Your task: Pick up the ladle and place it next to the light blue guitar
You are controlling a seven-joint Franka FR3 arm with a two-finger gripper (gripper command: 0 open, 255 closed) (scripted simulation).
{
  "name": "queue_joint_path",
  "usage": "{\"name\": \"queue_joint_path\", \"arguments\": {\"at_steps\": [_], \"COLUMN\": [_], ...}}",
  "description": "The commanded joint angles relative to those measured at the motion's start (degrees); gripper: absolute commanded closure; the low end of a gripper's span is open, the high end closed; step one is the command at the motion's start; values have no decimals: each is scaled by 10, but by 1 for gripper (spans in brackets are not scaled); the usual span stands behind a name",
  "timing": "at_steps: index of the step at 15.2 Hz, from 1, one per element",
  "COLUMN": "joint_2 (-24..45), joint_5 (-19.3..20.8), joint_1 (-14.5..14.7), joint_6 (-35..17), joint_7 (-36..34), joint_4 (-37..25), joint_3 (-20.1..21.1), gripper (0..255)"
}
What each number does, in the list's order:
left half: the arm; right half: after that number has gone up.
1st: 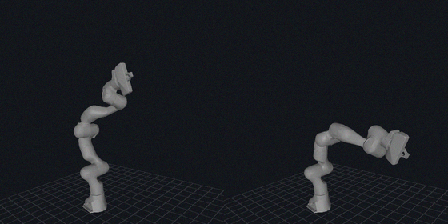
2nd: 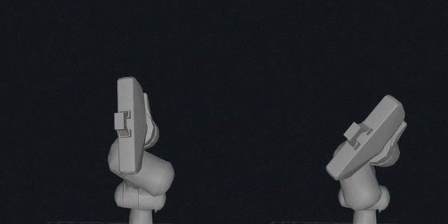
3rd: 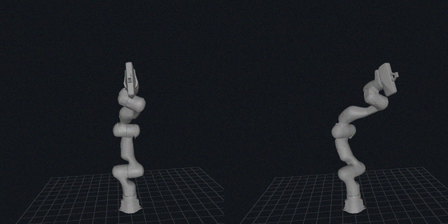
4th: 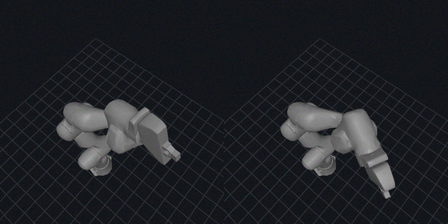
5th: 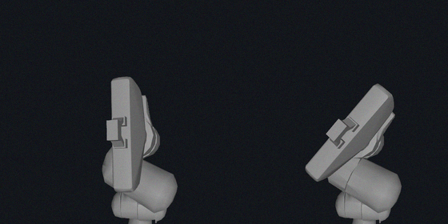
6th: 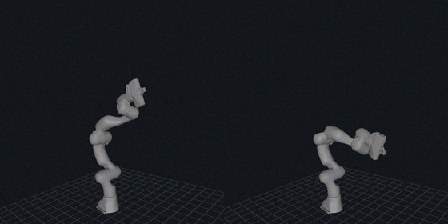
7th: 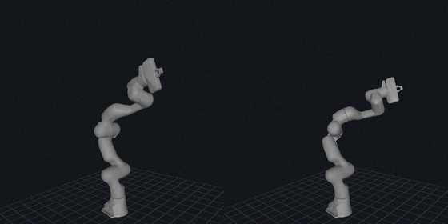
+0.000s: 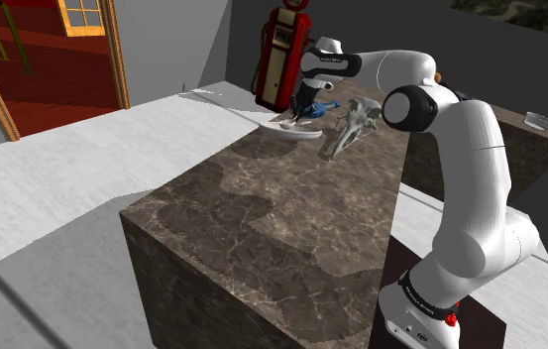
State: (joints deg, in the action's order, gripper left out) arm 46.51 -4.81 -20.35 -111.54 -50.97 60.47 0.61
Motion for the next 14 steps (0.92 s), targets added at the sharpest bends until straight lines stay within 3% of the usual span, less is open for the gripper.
{"name": "queue_joint_path", "arguments": {"at_steps": [1,4,5,10,14], "joint_2": [6,6,8,6,-13], "joint_5": [1,1,0,1,1], "joint_1": [0,0,-1,0,-4], "joint_6": [1,1,2,1,60], "joint_7": [0,0,0,0,-1], "joint_4": [1,1,-2,1,-40], "joint_3": [-1,-1,-1,-1,-1], "gripper": [255,255,0,0,0]}}
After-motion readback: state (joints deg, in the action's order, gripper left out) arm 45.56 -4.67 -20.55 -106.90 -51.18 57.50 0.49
